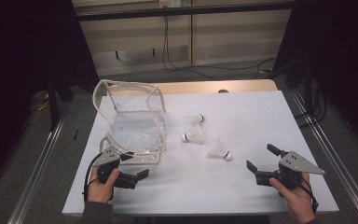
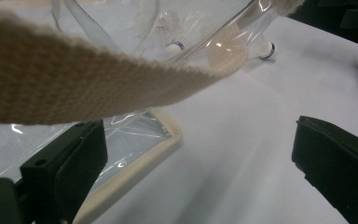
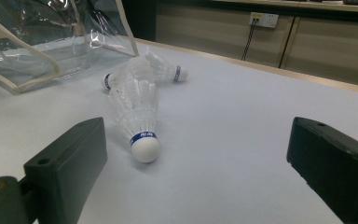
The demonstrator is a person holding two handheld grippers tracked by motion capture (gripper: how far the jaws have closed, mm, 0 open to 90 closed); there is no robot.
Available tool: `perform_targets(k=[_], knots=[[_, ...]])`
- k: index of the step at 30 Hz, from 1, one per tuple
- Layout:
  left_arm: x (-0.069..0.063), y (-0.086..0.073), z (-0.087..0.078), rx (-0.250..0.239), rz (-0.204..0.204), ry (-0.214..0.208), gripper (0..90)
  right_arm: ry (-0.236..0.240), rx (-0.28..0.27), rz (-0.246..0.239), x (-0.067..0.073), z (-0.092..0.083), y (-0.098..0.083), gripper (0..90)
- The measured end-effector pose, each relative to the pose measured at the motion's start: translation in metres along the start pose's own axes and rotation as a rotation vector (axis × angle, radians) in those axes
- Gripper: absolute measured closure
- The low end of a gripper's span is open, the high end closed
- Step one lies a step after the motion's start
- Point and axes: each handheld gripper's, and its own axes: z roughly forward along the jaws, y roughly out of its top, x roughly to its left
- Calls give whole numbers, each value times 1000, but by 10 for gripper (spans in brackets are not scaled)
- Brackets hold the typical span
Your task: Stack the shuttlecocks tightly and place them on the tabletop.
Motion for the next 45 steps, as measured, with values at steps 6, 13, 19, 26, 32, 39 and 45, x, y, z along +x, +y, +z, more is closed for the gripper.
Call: perform_targets(k=[6,13,19,26,32,39,45], knots=[[0,0,1,1,2,3,35,13,16,0,1,7,2,43],[0,0,2,-4,1,1,35,20,31,5,2,16,6,46],[0,0,2,-1,1,3,35,22,43,7,2,24,9,50],[0,0,3,2,2,2,34,32,45,0,5,34,14,50],[0,0,3,1,2,0,34,34,64,9,1,42,15,49],[0,0,3,0,0,-1,35,26,64,25,-1,47,22,49],[0,0,3,-2,-1,3,35,33,79,17,2,55,24,50]])
